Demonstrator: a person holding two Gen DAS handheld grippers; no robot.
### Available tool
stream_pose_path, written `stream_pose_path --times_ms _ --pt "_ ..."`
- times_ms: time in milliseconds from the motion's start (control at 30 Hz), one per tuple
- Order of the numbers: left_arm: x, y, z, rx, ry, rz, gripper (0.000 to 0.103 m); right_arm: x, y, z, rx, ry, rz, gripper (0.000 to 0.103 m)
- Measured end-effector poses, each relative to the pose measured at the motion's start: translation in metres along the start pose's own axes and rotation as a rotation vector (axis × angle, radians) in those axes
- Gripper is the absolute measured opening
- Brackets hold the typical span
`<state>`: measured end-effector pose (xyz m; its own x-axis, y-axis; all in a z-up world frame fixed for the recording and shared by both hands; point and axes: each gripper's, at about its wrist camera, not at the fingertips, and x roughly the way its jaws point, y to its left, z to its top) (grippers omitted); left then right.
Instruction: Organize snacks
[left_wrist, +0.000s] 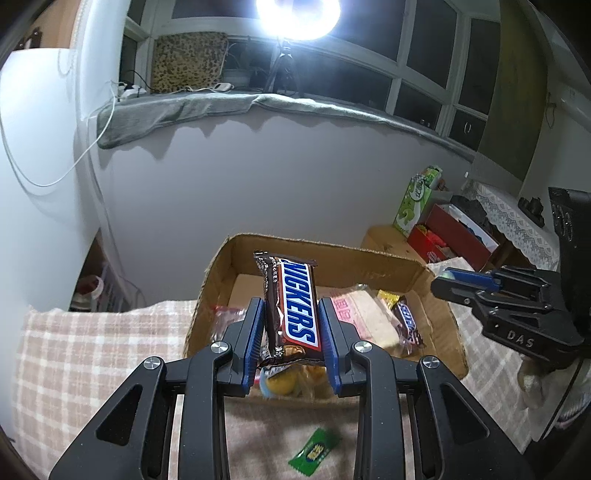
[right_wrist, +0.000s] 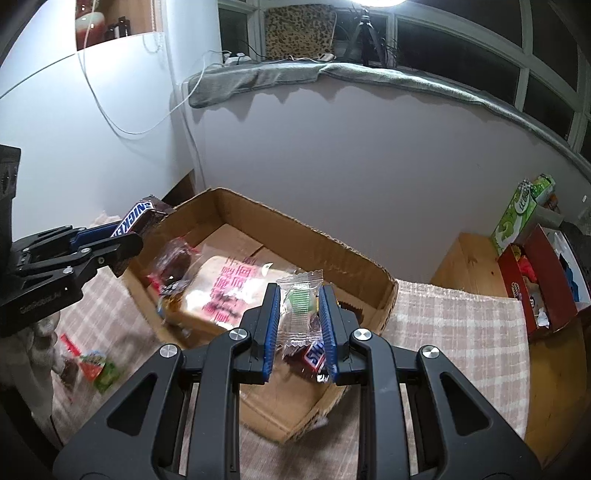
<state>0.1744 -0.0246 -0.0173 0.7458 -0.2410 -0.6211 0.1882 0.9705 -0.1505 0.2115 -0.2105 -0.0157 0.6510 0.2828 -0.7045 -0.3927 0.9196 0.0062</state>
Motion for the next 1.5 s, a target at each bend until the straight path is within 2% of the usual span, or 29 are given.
stream_pose_path --times_ms 467,500,533,600,667,1167,1500 --pt "0.022 -0.003 0.003 0.006 0.032 0.004 0.028 0.019 -0.011 0.002 0.01 0.019 -0.029 0.023" --pt "0.022 -0.002 0.003 0.005 0.034 0.004 0.028 0.019 -0.011 0.002 0.01 0.017 -0.032 0.025" --pt "0.021 -0.002 0.003 0.004 0.035 0.006 0.033 0.018 -0.011 0.001 0.01 0.013 -0.036 0.029" --pt "0.02 -0.002 0.004 0.001 0.029 0.007 0.041 0.015 -0.01 0.001 0.008 -0.007 -0.047 0.068" --pt "0.018 -0.002 0.005 0.002 0.026 0.008 0.041 0.01 -0.008 0.001 -0.003 -0.031 -0.055 0.078" --pt "0.012 -0.001 0.002 0.004 0.018 0.017 0.042 0.006 -0.003 -0.002 -0.02 -0.031 -0.068 0.078" --pt "-0.017 0.002 -0.013 0.005 0.005 0.03 0.042 -0.011 0.007 -0.022 -0.041 -0.076 -0.066 0.079"
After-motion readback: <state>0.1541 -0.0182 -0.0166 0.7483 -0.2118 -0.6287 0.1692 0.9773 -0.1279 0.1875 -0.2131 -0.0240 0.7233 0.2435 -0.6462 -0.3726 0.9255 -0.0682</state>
